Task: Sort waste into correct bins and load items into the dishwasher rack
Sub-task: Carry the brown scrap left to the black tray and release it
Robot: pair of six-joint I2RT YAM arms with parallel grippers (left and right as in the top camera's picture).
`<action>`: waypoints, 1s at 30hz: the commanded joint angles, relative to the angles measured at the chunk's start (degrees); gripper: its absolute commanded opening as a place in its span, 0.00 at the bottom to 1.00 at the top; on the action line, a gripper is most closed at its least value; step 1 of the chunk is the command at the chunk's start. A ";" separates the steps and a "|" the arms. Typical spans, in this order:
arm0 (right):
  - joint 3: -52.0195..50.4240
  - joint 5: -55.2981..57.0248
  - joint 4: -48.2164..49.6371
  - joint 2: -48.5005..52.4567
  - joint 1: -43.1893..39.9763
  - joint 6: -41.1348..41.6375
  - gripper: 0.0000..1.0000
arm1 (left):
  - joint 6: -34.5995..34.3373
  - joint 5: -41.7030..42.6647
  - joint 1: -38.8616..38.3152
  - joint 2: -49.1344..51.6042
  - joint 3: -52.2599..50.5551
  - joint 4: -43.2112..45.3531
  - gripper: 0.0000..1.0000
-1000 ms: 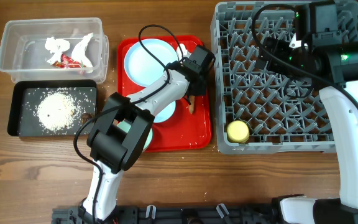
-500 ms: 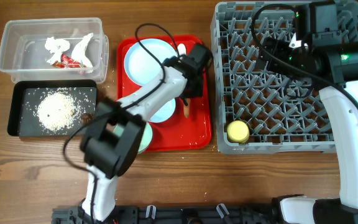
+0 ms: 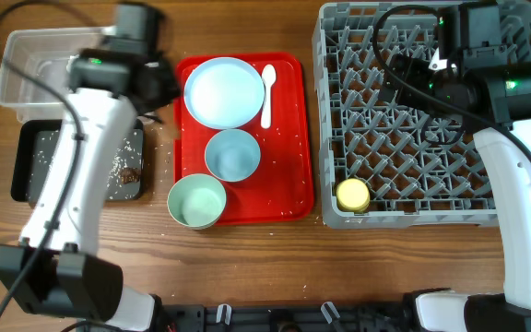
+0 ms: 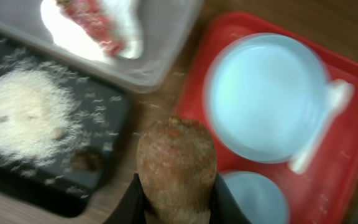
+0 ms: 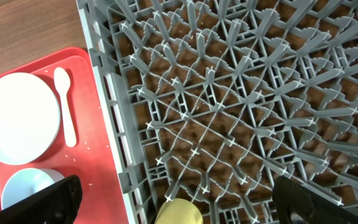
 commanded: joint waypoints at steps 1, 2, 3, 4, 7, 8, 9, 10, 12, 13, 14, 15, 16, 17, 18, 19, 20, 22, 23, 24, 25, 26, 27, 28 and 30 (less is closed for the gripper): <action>0.85 0.96 0.17 -1.16 -0.02 -0.52 1.00 | -0.35 -1.77 9.44 1.51 -0.24 -2.25 0.04; 0.85 0.96 0.20 -1.16 -0.02 -0.52 1.00 | -0.35 -1.79 11.87 1.88 -0.37 -2.29 0.04; 0.85 0.96 0.20 -1.16 -0.02 -0.52 1.00 | -0.59 -1.79 14.25 2.12 -0.81 -1.97 0.04; 0.85 0.96 0.17 -1.16 -0.02 -0.52 1.00 | -1.09 -1.79 15.61 2.32 -1.31 -1.53 0.04; 0.85 0.96 0.09 -1.16 -0.02 -0.52 1.00 | -4.24 -1.77 20.72 3.04 -4.44 0.68 0.04; 0.85 0.94 0.09 -1.16 -0.02 -0.52 1.00 | -5.64 -1.75 22.12 3.41 -5.86 1.66 0.04; 0.85 0.96 0.02 -1.16 -0.02 -0.52 1.00 | -7.61 -1.75 23.37 3.74 -7.45 2.82 0.04; 0.85 0.96 -0.09 -1.16 -0.02 -0.52 1.00 | -9.16 -1.75 24.52 3.98 -9.38 4.11 0.04; 0.85 0.96 -0.28 -1.16 -0.02 -0.52 1.00 | -12.66 -1.75 26.84 4.07 -15.19 8.81 0.04; 0.85 0.96 -0.31 -1.16 -0.02 -0.52 1.00 | -13.73 -1.77 27.43 4.09 -17.18 10.56 0.04; 0.85 0.96 -0.31 -1.16 -0.02 -0.52 1.00 | -14.58 -1.75 27.91 4.09 -19.02 12.20 0.04; 0.85 0.96 -0.31 -1.16 -0.02 -0.52 1.00 | -15.15 -1.77 28.17 4.09 -20.28 13.35 0.04; 0.85 0.94 -0.31 -1.16 -0.02 -0.52 1.00 | -15.21 -1.75 28.52 4.09 -22.71 15.80 0.04; 0.85 0.94 -0.28 -1.16 -0.02 -0.55 1.00 | -15.19 -1.79 28.61 4.09 -24.04 17.14 0.04; 0.85 0.96 -0.26 -1.16 -0.02 -0.52 1.00 | -15.17 -1.79 28.65 4.09 -25.44 18.73 0.04; 0.85 0.94 -0.26 -1.16 -0.02 -0.52 1.00 | -15.17 -1.81 28.65 4.09 -27.08 20.70 0.04; 0.85 0.94 -0.28 -1.16 -0.02 -0.52 1.00 | -15.17 -1.81 28.65 4.09 -28.35 22.34 0.05; 0.85 0.96 -0.35 -1.16 -0.02 -0.55 1.00 | -15.17 -1.81 28.65 4.09 -31.01 26.14 0.09; 0.85 0.96 -0.48 -1.16 -0.02 -0.57 1.00 | -15.17 -1.81 28.65 4.09 -31.98 27.52 0.11; 0.85 0.96 -0.55 -1.16 -0.02 -0.57 1.00 | -15.17 -1.81 28.65 4.09 -32.81 28.68 0.13; 0.85 0.96 -0.61 -1.16 -0.02 -0.57 0.99 | -15.17 -1.79 28.65 4.09 -33.46 29.62 0.17; 0.85 0.96 -0.68 -1.16 -0.02 -0.57 1.00 | -15.17 -1.79 28.65 4.09 -33.90 30.21 0.20; 0.85 0.96 -0.74 -1.16 -0.02 -0.59 1.00 | -15.17 -1.79 28.65 4.09 -34.01 30.25 0.28; 0.85 0.96 -0.74 -1.16 -0.02 -0.57 1.00 | -15.15 -1.77 28.63 4.09 -34.01 30.25 0.34; 0.85 0.96 -0.74 -1.16 -0.02 -0.57 1.00 | -15.13 -1.79 28.65 4.07 -33.99 30.47 0.46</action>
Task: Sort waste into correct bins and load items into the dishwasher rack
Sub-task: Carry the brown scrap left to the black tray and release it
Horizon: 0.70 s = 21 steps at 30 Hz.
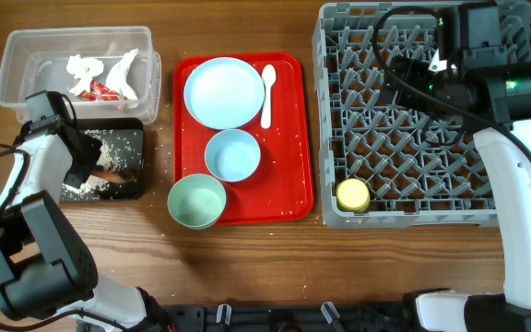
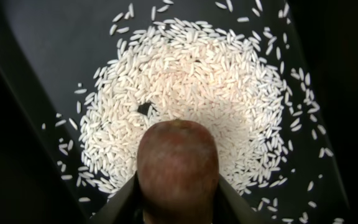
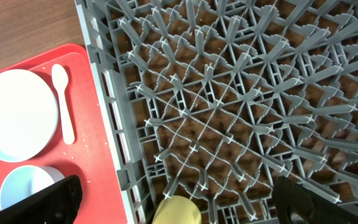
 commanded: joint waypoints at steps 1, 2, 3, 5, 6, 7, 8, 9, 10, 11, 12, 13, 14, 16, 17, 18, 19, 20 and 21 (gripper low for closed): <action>0.85 0.96 -0.07 -1.16 -0.02 -0.37 1.00 | -0.81 -0.57 0.13 0.00 -0.26 0.87 0.51; 0.85 0.96 -0.07 -1.16 -0.02 -0.42 1.00 | -0.66 -0.55 0.13 0.02 -0.26 1.09 0.52; 0.85 0.96 -0.09 -1.16 -0.02 -0.42 1.00 | -0.63 -0.55 0.13 -0.07 -0.20 1.09 0.53; 0.85 0.96 -0.09 -1.16 -0.02 -0.42 1.00 | -0.57 -0.52 0.13 -0.48 0.09 1.03 0.54; 0.85 0.96 -0.15 -1.16 -0.02 -0.42 1.00 | -0.37 -0.46 0.13 -0.81 0.28 0.83 0.55; 0.85 0.92 -0.39 -1.16 -0.02 -0.42 0.99 | 0.74 -0.04 0.13 -1.84 0.94 0.04 0.57; 0.85 0.68 -0.76 -1.16 -0.02 -0.42 0.99 | 1.11 0.50 0.11 -3.04 1.66 -1.11 0.58; 0.85 0.24 -1.14 -1.16 -0.02 -0.42 1.00 | 1.16 0.72 0.11 -3.96 2.21 -2.12 0.57; 0.85 -0.31 -1.46 -1.16 -0.02 -0.44 0.99 | 2.27 1.09 0.11 -5.35 2.89 -3.50 0.58; 0.85 -0.94 -1.77 -1.16 -0.02 -0.48 0.99 | 3.82 1.79 0.11 -6.95 3.48 -4.96 0.57; 0.85 -1.62 -2.01 -1.18 -0.02 -0.50 0.99 | 4.63 2.36 0.11 -8.74 3.96 -6.47 0.57; 0.85 -2.58 -2.10 -1.18 -0.02 -1.09 0.98 | 5.46 3.23 0.11 -11.06 4.26 -8.22 0.58; 0.85 -3.76 -2.08 -1.22 -0.02 -2.08 0.98 | 5.86 4.24 0.09 -13.55 4.35 -10.01 0.59; 0.85 -4.04 -1.99 -1.25 -0.02 -2.10 0.98 | 9.05 8.50 -0.02 -18.36 4.35 -13.18 0.60; 0.85 -4.02 -1.86 -1.27 -0.02 -2.12 0.98 | 10.88 10.64 -0.31 -20.48 4.35 -14.67 0.60; 0.85 -4.02 -1.57 -1.27 -0.02 -2.36 0.98 | 12.26 12.50 -0.76 -22.47 4.35 -16.04 0.60; 0.85 -4.02 -1.14 -1.27 -0.02 -2.58 0.98 | 13.62 14.19 -1.49 -24.22 4.35 -17.22 0.60; 0.85 -4.02 -0.74 -1.27 -0.02 -2.86 0.98 | 14.73 15.39 -2.23 -25.40 4.35 -18.03 0.61; 0.85 -4.04 -0.13 -1.27 -0.02 -3.08 0.98 | 16.28 16.63 -3.52 -26.84 4.35 -18.97 0.61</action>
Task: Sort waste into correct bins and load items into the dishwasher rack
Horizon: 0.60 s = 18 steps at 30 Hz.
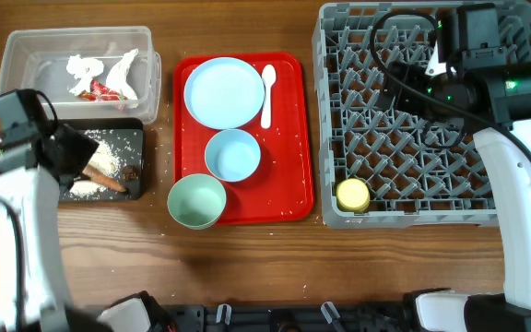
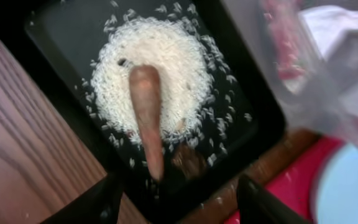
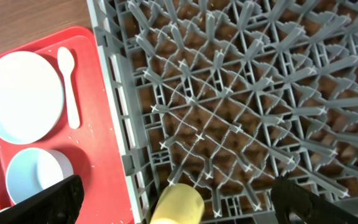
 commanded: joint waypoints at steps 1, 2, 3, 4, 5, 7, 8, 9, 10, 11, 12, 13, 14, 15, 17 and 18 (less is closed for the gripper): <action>0.85 -1.16 1.86 -1.27 -0.02 -1.66 0.98 | 8.72 8.59 -4.46 -6.01 0.79 -2.99 0.61; 0.85 -1.16 2.32 -1.27 -0.02 -1.64 0.98 | 9.27 8.66 -6.75 -6.95 0.79 -3.85 0.61; 0.85 -1.16 2.71 -1.25 -0.02 -1.66 0.98 | 10.01 8.66 -8.79 -7.37 0.79 -4.42 0.61; 0.85 -1.16 2.97 -1.27 -0.02 -1.66 0.99 | 10.23 8.63 -10.32 -7.48 0.79 -4.72 0.61; 0.85 -1.16 3.17 -1.27 -0.02 -1.64 0.99 | 10.21 8.63 -12.33 -7.48 0.79 -5.03 0.61; 0.85 -1.16 3.28 -1.20 -0.02 -1.64 0.99 | 10.16 8.66 -17.75 -7.23 0.79 -5.18 0.61; 0.85 -1.16 3.26 -1.20 -0.02 -1.66 0.99 | 10.16 8.66 -19.78 -7.23 0.79 -4.96 0.59; 0.85 -1.16 3.26 -1.20 -0.02 -1.66 0.99 | 10.16 8.66 -21.38 -7.23 0.79 -4.66 0.58; 0.85 -1.16 3.26 -1.20 -0.02 -1.66 0.99 | 10.19 8.61 -24.65 -7.23 0.79 -3.67 0.57; 0.85 -1.42 3.26 -1.18 -0.02 -1.68 0.99 | 10.16 8.39 -26.82 -7.21 0.79 -2.89 0.57; 0.85 -2.05 3.30 -1.16 -0.02 -1.68 0.99 | 10.19 8.35 -29.31 -7.19 0.79 -1.70 0.57; 0.85 -2.38 3.41 -1.09 -0.02 -1.68 0.99 | 10.19 8.35 -31.12 -7.10 0.79 -0.81 0.57; 0.83 -2.95 3.52 -1.05 -0.02 -1.75 0.99 | 10.16 8.35 -33.31 -6.86 0.79 0.39 0.57; 0.74 -3.56 3.74 -1.05 -0.02 -1.81 0.99 | 10.16 8.37 -34.88 -6.58 0.79 1.27 0.57; 0.48 -4.92 4.20 -1.05 -0.02 -1.84 0.99 | 10.19 8.35 -37.51 -5.42 0.79 2.89 0.60; 0.48 -5.60 4.37 -0.98 -0.02 -1.86 0.99 | 10.16 8.37 -38.62 -4.61 0.79 3.52 0.61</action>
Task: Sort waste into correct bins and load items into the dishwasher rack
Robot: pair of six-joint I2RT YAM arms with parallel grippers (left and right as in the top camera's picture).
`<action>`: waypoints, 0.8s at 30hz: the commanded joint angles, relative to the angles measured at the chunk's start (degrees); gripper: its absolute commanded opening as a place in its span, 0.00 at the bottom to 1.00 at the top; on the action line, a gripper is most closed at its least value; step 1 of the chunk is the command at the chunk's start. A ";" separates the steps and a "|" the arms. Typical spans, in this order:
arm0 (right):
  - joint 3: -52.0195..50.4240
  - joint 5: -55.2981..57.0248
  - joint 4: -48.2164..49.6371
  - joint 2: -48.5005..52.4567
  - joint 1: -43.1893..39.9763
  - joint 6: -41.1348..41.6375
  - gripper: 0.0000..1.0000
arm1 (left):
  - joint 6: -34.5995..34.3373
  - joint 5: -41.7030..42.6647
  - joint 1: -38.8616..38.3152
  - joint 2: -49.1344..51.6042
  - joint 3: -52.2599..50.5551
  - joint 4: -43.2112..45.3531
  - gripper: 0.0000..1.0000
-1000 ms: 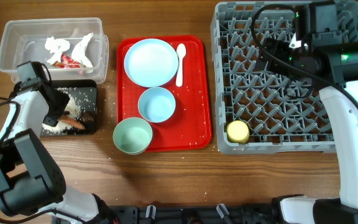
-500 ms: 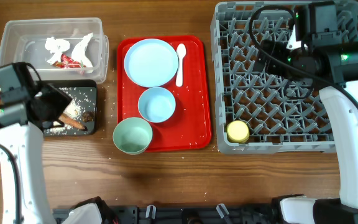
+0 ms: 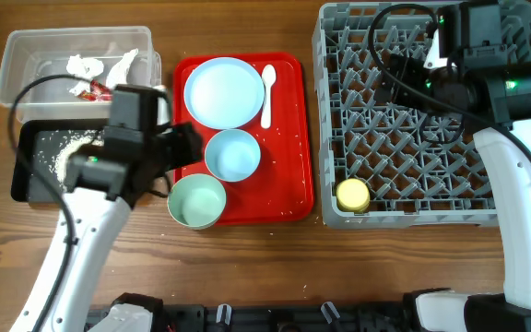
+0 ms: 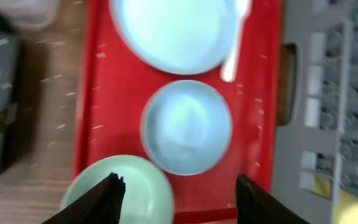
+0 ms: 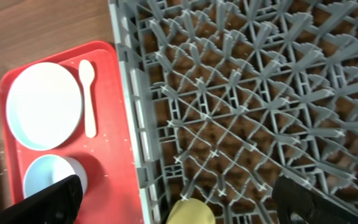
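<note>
A red tray (image 3: 293, 138) carries a pale blue plate (image 3: 224, 90), a white spoon (image 3: 267, 92), a blue bowl (image 3: 232, 154) and a green bowl (image 3: 196, 201). My left gripper (image 4: 179, 202) hangs open and empty above the tray's near end, with the green bowl (image 4: 120, 190) under its left finger and the blue bowl (image 4: 186, 127) just ahead. The grey dishwasher rack (image 3: 413, 120) holds a yellow cup (image 3: 352, 195) in its near left corner. My right gripper (image 5: 179, 205) is open and empty above the rack, over the yellow cup (image 5: 191, 214).
A black tray (image 3: 35, 157) with scattered rice lies at the left, its right part hidden under my left arm. Behind it stands a clear plastic bin (image 3: 44, 65) with white and red scraps. Bare wooden table runs along the front.
My left gripper, still open, has gone from over the black tray to over the red tray's bowls. The brown food piece on the rice is now hidden. The right wrist view shifted slightly.
My left gripper held a brown food piece near the bins and the red tray. Then it held the piece low over the rice in the black tray. Then it was open, the piece lying on the rice. Now it hangs empty over the red tray.
</note>
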 commanded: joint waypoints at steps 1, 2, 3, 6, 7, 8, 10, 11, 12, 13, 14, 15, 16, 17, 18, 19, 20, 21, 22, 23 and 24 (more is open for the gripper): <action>0.48 -3.91 0.87 -0.92 -0.02 -0.90 0.99 | 1.25 0.39 -4.96 3.30 0.68 2.29 0.62; 0.48 -4.72 1.14 -0.90 -0.02 -0.90 0.99 | 1.25 0.37 -5.68 4.55 0.68 2.64 0.61; 0.48 -5.60 1.42 -0.85 0.00 -0.90 0.99 | 1.22 0.39 -6.32 5.95 0.68 2.99 0.62; 0.46 -7.72 2.64 -0.20 1.36 -0.90 0.99 | 1.22 0.44 -7.89 13.14 0.68 4.26 0.61; 0.46 -8.00 2.93 -0.04 1.88 -0.90 0.98 | 1.20 0.46 -7.96 14.53 0.68 4.50 0.60; 0.46 -8.46 3.43 0.50 2.93 -0.92 0.98 | 1.03 0.55 -8.00 16.44 0.68 4.96 0.60; 0.46 -8.44 3.91 1.33 4.76 -0.90 0.98 | 1.03 1.53 -8.00 18.97 0.68 6.19 0.59; 0.46 -8.44 4.26 1.92 5.92 -0.90 0.98 | 1.03 2.03 -8.00 20.09 0.68 6.88 0.58; 0.46 -8.46 4.57 2.67 6.97 -0.83 0.98 | 1.01 2.16 -8.00 20.79 0.68 7.30 0.55; 0.46 -8.46 5.09 3.61 8.28 -0.70 0.97 | 1.01 2.14 -8.00 21.46 0.68 7.78 0.53; 0.46 -8.70 5.60 4.76 9.66 -0.46 0.97 | 1.01 1.90 -7.96 21.64 0.68 8.09 0.53; 0.46 -8.83 5.99 5.79 10.78 -0.15 0.96 | 0.98 1.66 -7.78 21.59 0.70 8.15 0.53; 0.46 -8.87 6.32 6.88 11.85 0.70 0.96 | 0.94 1.14 -7.54 21.42 0.76 8.09 0.53; 0.46 -8.87 6.64 8.13 12.94 1.11 0.96 | 0.74 0.59 -7.17 21.16 0.81 8.00 0.53; 0.46 -8.90 6.95 9.42 14.08 1.33 0.96 | 0.70 0.55 -6.51 20.79 0.81 7.91 0.53; 0.46 -8.87 7.28 10.75 15.17 1.92 0.96 | 0.22 0.39 -5.79 20.48 0.81 7.76 0.54; 0.46 -8.92 7.56 12.20 16.22 2.38 0.96 | -0.39 0.37 -4.87 20.15 0.81 7.52 0.54; 0.46 -9.38 7.96 13.62 17.20 2.60 0.95 | -0.59 0.42 -3.72 19.87 0.81 7.17 0.54; 0.46 -10.47 8.52 15.43 18.32 2.60 0.94 | -0.72 0.39 -2.03 19.54 0.81 6.71 0.54; 0.46 -11.45 8.96 16.92 19.19 2.71 0.93 | -0.72 0.42 -0.59 19.34 0.81 6.40 0.54; 0.46 -12.41 9.53 18.71 20.15 2.75 0.92 | -0.72 0.42 0.92 19.28 0.81 6.03 0.54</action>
